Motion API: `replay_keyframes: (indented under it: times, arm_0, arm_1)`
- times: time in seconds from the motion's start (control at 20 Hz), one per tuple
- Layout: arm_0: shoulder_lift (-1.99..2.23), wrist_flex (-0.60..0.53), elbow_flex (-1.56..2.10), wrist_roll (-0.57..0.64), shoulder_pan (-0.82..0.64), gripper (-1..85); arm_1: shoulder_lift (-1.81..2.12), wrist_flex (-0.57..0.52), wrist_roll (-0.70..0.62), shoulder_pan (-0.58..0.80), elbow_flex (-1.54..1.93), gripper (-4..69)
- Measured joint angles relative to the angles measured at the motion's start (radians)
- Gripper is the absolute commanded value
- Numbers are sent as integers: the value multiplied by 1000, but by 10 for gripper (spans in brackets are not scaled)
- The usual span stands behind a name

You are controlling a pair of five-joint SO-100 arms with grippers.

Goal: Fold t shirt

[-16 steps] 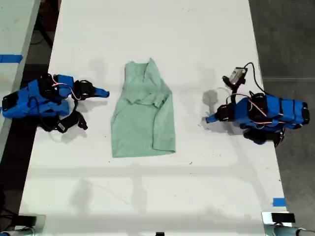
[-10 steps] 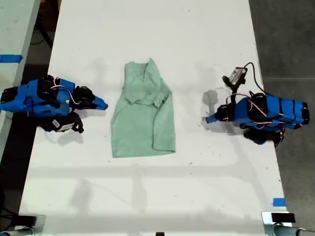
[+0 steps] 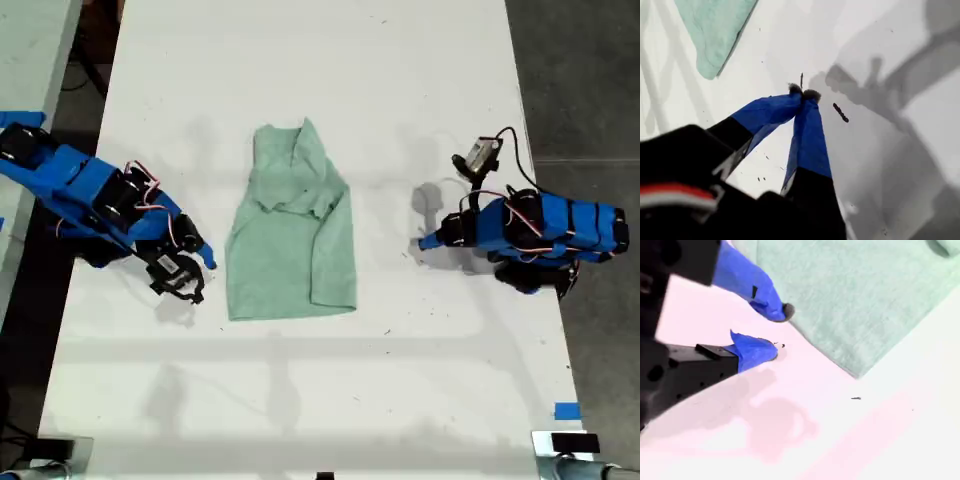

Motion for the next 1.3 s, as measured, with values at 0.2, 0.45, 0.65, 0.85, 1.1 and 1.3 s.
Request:
replay_keyframes:
  times: [0.2,0.45,0.65,0.85,1.1,1.3]
  arm_0:
    - [-244,-86,-69,87,0,266]
    - [-353,-193,-29,183,-43,249]
    - [-456,-337,34,221,-78,10]
    - [-459,-405,89,227,-101,-3]
    - [-403,-353,94,265,-112,-3]
    - [-284,-170,-23,287,-117,-3]
  arm_1:
    - [0,0,0,0,0,-1]
    - [0,0,-2,0,0,-2]
    - [0,0,-5,-8,0,-2]
    - [0,0,-5,-8,0,-2]
    - [0,0,-5,-8,0,-2]
    - [0,0,-5,-8,0,-2]
